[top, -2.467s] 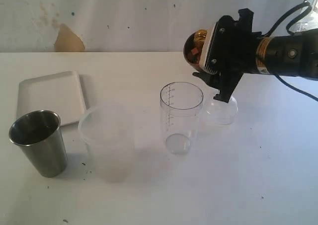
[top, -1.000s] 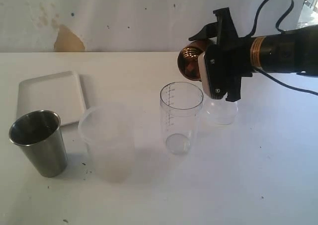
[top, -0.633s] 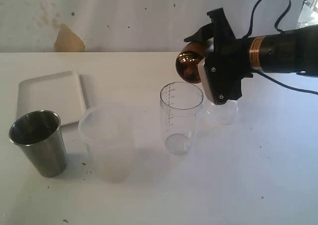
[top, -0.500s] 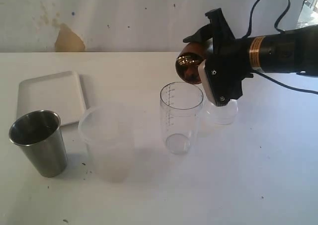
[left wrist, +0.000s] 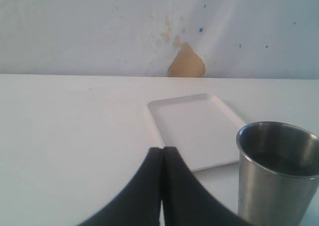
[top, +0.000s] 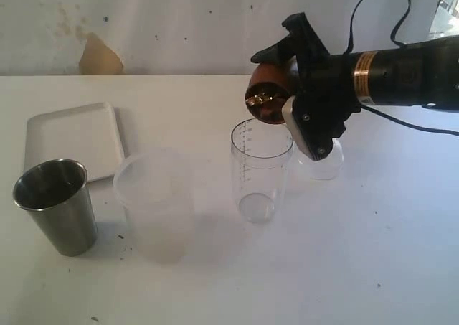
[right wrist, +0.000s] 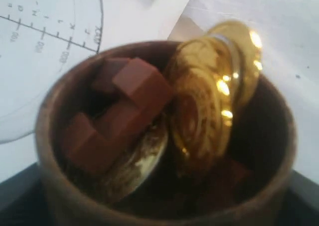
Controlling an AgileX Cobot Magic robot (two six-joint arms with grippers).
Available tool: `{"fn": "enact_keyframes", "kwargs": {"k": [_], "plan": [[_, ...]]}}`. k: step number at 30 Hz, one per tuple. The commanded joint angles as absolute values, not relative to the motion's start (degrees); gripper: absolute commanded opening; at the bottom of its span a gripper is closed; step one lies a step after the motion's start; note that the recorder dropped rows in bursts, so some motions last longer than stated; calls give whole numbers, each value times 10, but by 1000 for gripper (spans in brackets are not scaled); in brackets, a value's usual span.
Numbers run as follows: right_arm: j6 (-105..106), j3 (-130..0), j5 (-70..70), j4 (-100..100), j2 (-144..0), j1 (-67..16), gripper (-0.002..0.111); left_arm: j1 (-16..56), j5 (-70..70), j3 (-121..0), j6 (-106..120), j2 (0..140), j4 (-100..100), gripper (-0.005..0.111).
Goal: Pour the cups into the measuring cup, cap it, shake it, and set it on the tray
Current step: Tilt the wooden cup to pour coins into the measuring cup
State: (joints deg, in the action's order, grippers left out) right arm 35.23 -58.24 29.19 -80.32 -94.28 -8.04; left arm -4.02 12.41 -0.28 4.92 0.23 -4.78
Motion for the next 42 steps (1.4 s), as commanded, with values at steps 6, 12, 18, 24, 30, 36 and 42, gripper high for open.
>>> {"fn": "enact_keyframes", "kwargs": {"k": [6, 12, 18, 24, 30, 36, 42], "plan": [[374, -588, 287, -793, -944, -83, 0, -38, 120, 0, 46, 0, -46, 0], [384, -588, 285, -793, -945, -83, 0, -38, 120, 0, 46, 0, -46, 0], [426, -588, 295, -793, -945, -83, 0, -38, 120, 0, 46, 0, -46, 0], [437, -588, 333, -736, -945, -86, 0, -38, 120, 0, 46, 0, -46, 0], [437, -588, 298, -677, -947, -86, 0, -38, 120, 0, 46, 0, -46, 0], [434, -588, 300, -676, -948, -86, 0, -38, 120, 0, 46, 0, -46, 0], [434, -588, 300, -674, -948, -86, 0, -38, 120, 0, 46, 0, -46, 0]]}}
